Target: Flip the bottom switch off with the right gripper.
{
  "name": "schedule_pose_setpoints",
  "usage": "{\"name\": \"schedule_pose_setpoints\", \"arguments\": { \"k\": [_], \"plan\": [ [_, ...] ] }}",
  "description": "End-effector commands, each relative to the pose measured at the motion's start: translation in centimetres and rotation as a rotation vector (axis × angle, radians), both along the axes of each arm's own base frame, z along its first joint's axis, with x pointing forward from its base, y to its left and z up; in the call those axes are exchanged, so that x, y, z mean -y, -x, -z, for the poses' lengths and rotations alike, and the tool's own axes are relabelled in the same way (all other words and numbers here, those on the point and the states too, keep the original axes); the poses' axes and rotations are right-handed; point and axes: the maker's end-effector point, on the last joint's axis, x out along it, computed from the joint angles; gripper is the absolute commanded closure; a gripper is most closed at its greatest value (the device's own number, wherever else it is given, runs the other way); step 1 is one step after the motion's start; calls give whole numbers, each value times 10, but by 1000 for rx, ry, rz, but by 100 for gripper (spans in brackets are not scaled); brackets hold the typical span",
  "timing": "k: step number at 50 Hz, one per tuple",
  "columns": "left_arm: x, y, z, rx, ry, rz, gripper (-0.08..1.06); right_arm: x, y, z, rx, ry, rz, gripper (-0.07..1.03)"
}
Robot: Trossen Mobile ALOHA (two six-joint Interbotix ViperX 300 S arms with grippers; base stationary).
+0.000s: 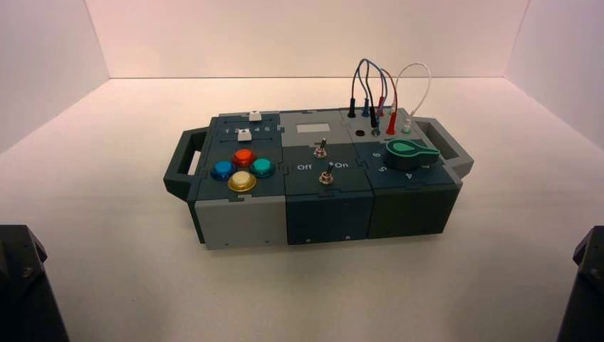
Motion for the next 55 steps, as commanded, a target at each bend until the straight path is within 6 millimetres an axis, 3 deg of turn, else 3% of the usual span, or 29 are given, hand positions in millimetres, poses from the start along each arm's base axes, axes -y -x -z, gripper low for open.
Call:
{"name": "schedule_pose_setpoints", "arguments": {
  "k": [1,23,35,55],
  "plan": [
    [0,-3,-15,34,0,0,101,0,-2,-11,26,-5,0,98],
    [2,-3,-7,-37,3,8,101,-2,1,-11,0,-14,-9,99],
    [20,0,7,-175,13,73,101,-7,5,-7,-49,-25,-27,98],
    [39,15,17,-471,-22,153,101,-14,7,8,-343,-40,-59,98]
  ]
}}
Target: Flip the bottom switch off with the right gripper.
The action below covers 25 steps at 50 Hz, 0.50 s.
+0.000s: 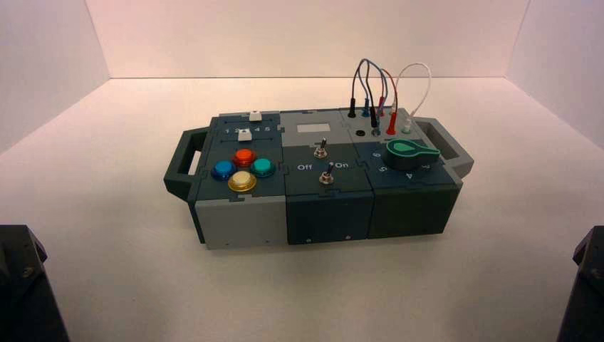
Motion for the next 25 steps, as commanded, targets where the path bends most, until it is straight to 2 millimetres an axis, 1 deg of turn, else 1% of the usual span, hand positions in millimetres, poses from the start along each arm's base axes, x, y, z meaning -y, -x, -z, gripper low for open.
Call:
{"name": "schedule_pose_setpoints", "arguments": {
  "k": [1,6,13,21,25],
  "plan": [
    [3,0,-14,-41,-3,10,101,-3,-2,-10,-70,-6,-14,98],
    [5,5,-13,-109,-18,25,101,-6,1,-4,-181,-4,-29,98],
    [12,8,-4,-199,-36,57,101,-8,7,8,-311,-1,-44,98],
    [26,6,17,-337,-66,106,101,-12,17,25,-420,-20,-58,99],
    [33,4,31,-399,-81,128,101,-14,20,29,-449,-35,-65,99]
  ]
}}
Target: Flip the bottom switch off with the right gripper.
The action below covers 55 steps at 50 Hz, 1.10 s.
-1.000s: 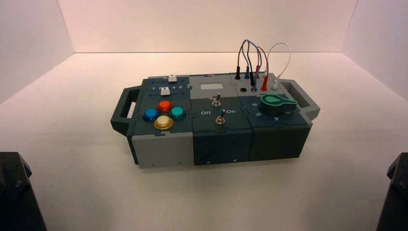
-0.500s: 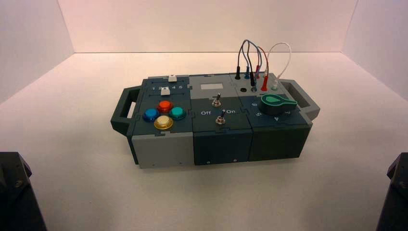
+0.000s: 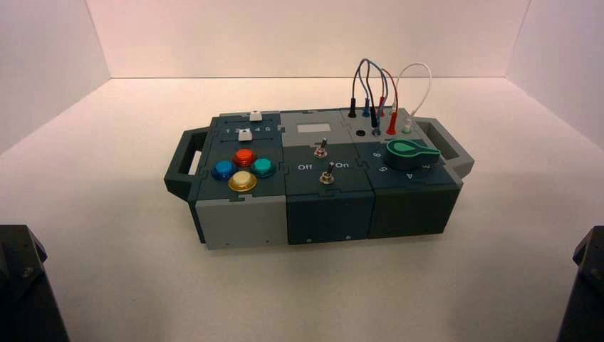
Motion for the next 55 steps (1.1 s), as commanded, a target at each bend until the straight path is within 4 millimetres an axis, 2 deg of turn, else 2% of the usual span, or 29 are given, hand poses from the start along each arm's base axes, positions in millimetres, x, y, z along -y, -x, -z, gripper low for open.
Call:
{"name": "schedule_pose_setpoints", "arguments": {
  "k": [1,9,23,38,55],
  "plan": [
    [11,-8,2,-43,-7,30,101,-5,-1,-7,-8,-25,-8,99],
    [28,-9,14,-113,24,53,101,-9,6,1,-54,-20,-35,99],
    [54,-5,6,-144,74,102,101,-27,17,15,-111,-7,-129,99],
    [54,10,25,-337,93,12,101,-35,24,24,-136,0,-171,99],
    [57,16,32,-376,104,-14,101,-46,28,27,-156,4,-222,99]
  ]
}}
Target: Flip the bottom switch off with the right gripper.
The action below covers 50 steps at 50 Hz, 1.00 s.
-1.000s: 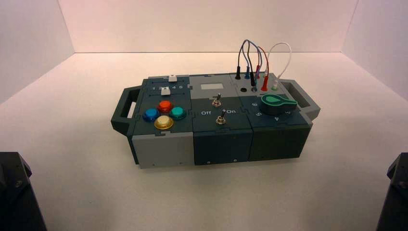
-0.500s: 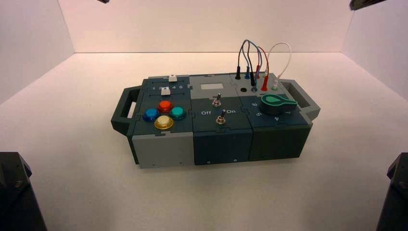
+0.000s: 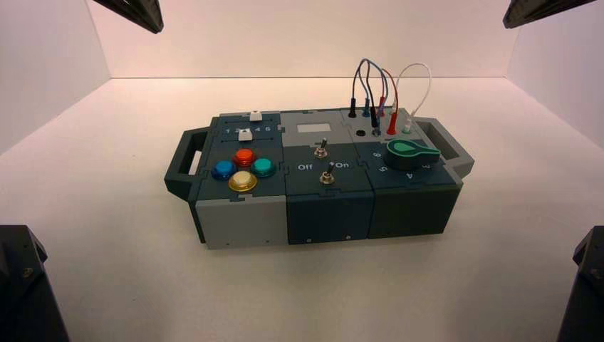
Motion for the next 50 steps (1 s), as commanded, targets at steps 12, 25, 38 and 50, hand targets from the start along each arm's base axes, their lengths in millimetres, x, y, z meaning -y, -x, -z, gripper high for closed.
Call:
{"name": "schedule_pose_setpoints", "arguments": {
  "k": [12,25,38,50],
  "plan": [
    [2,-1,13,-12,16,-37,101,-15,3,1,-23,2,-67,99],
    [5,-7,30,-48,5,-50,101,-22,6,9,-62,10,-101,99],
    [10,-12,51,-97,-16,-55,101,-31,4,21,-110,27,-138,99],
    [16,-13,71,-146,-41,-43,101,-43,3,20,-110,26,-180,99]
  ]
}}
